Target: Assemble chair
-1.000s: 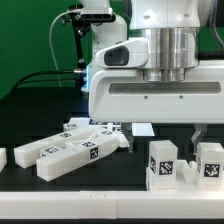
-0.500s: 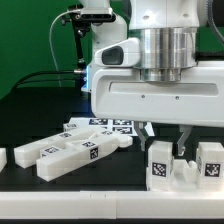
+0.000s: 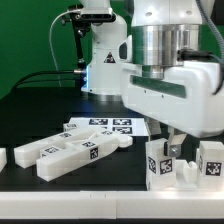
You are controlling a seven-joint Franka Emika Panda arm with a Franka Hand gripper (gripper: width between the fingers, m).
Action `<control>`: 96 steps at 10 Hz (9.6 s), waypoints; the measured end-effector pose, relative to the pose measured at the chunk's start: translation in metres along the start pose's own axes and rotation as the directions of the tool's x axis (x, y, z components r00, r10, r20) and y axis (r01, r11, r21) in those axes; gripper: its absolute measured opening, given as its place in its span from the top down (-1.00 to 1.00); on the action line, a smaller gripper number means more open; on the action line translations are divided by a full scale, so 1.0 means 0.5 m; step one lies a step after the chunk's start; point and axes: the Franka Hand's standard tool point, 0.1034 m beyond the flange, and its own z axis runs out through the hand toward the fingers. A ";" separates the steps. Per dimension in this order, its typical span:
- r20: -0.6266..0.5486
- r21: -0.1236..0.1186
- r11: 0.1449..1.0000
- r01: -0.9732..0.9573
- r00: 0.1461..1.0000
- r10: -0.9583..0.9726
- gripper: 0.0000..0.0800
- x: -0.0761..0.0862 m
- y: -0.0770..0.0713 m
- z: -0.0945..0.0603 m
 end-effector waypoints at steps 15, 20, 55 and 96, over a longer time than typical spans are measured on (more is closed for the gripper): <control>0.004 -0.012 0.704 0.710 0.704 -0.710 -0.62 -0.003 0.007 0.012; -0.011 -0.013 0.681 0.733 0.681 -0.733 0.29 0.000 0.003 0.014; -0.055 -0.012 0.376 0.926 0.375 -0.925 -0.62 -0.028 0.096 0.000; 0.396 -0.005 0.322 0.947 0.297 -0.869 0.92 0.022 0.146 -0.029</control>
Offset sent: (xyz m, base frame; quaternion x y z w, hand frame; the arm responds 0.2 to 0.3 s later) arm 0.0000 0.0000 0.0000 0.0000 0.0000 0.1938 0.9810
